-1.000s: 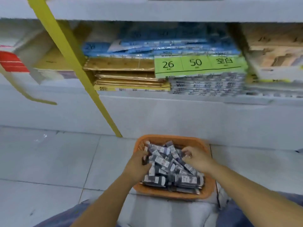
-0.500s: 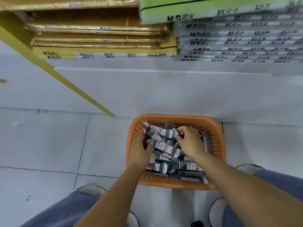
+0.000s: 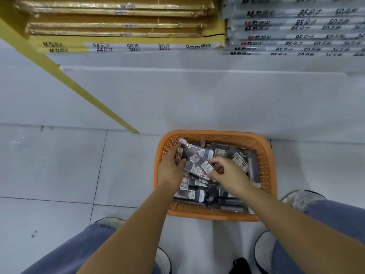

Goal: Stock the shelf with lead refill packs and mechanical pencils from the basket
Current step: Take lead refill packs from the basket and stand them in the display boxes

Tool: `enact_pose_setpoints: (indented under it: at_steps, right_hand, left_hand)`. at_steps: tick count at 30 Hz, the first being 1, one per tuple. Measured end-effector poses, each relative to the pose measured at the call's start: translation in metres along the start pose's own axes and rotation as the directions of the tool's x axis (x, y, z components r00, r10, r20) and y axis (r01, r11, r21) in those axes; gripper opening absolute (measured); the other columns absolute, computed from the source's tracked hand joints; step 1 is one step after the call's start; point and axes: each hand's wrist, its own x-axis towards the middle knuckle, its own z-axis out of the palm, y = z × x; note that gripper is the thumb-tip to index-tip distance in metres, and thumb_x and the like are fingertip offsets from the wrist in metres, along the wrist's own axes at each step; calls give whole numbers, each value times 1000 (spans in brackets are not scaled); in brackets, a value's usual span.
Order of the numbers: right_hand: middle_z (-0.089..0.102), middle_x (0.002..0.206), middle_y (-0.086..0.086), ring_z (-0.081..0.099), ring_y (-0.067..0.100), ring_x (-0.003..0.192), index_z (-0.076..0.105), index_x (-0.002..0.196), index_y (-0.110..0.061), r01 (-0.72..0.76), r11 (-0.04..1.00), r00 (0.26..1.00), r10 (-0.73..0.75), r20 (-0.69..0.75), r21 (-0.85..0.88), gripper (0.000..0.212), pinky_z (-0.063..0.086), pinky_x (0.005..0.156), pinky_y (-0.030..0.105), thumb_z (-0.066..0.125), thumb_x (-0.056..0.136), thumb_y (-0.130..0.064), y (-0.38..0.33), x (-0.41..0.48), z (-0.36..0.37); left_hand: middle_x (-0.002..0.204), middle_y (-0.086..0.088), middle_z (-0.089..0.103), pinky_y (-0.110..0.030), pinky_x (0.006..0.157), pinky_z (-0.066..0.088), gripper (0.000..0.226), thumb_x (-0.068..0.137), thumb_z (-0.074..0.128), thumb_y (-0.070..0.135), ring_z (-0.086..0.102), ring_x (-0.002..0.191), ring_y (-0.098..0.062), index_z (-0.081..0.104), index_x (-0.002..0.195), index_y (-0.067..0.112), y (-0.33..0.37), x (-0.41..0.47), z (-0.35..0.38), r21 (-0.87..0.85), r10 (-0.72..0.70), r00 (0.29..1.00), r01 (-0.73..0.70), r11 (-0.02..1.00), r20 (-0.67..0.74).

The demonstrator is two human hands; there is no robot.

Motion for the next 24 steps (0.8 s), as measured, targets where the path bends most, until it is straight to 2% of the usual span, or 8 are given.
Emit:
enact_pose_setpoints:
  at_steps: [4, 7, 10, 13, 16, 20, 22, 24]
  right_hand:
    - [50, 116, -4, 49, 13, 102, 50, 133, -23, -17, 995, 999, 12, -51, -100, 55, 43, 89, 28, 74, 84, -31, -2, 4, 16]
    - [50, 123, 0, 45, 18, 112, 49, 134, -24, -4, 986, 1000, 1, -21, -165, 55, 41, 96, 34, 73, 84, -31, -2, 6, 17]
    - [48, 128, 3, 40, 22, 119, 48, 136, -23, -6, 978, 1000, 5, -5, -210, 60, 38, 100, 36, 75, 83, -32, -3, 6, 18]
    - [42, 136, 6, 35, 26, 129, 47, 138, -20, -62, 980, 998, 66, 16, -187, 62, 37, 106, 40, 74, 83, -31, -2, 7, 19]
    - [40, 131, 5, 41, 26, 124, 53, 133, -15, -129, 986, 990, 135, 49, -105, 57, 48, 99, 45, 75, 83, -30, -3, 8, 18]
    - [45, 122, 4, 44, 25, 120, 56, 129, -12, -103, 987, 995, 104, 2, -125, 51, 44, 99, 38, 73, 85, -31, -1, 4, 17]
    - [49, 117, 3, 51, 25, 113, 56, 130, -13, -126, 990, 992, 123, -41, -67, 50, 47, 94, 39, 72, 86, -32, 2, 0, 13]
    - [56, 117, 3, 58, 23, 106, 58, 128, -14, -155, 987, 984, 158, -79, 41, 48, 50, 88, 38, 72, 86, -30, 5, -5, 9]
  left_hand:
    - [112, 15, 63, -17, 68, 47, 53, 91, 69, 14, 62, 81, -1, 52, 140, 29, 0, 9, -7, -9, -5, 1000, 5, 1000, 26]
    - [117, 8, 67, -33, 80, 58, 51, 86, 74, 13, 66, 85, -11, 59, 132, 28, 2, 14, -10, 25, -11, 997, 10, 1000, 72]
    - [102, 8, 73, -41, 83, 59, 41, 84, 75, 14, 70, 87, -15, 66, 122, 25, 4, 14, -12, 43, -12, 993, 7, 999, 117]
    - [84, 15, 69, -35, 75, 60, 26, 87, 74, 14, 69, 78, -10, 69, 111, 21, 4, 14, -14, 33, -16, 989, 11, 999, 146]
    - [88, 17, 66, -22, 69, 54, 22, 88, 74, 19, 66, 79, -5, 65, 106, 28, 4, 12, -19, -9, -24, 989, 26, 1000, 145]
    - [101, 8, 72, -27, 80, 55, 24, 88, 74, 23, 68, 91, -13, 70, 112, 23, 8, 11, -19, -52, 1, 994, 5, 999, 112]
    - [96, 12, 70, -25, 77, 51, 13, 88, 76, 27, 66, 92, -14, 71, 100, 27, 13, 14, -17, 3, 87, 992, -88, 996, 90]
    - [113, 10, 67, -27, 95, 46, 9, 87, 76, 28, 57, 111, -14, 74, 96, 28, 18, 18, -13, 144, 206, 975, -217, 966, 85]
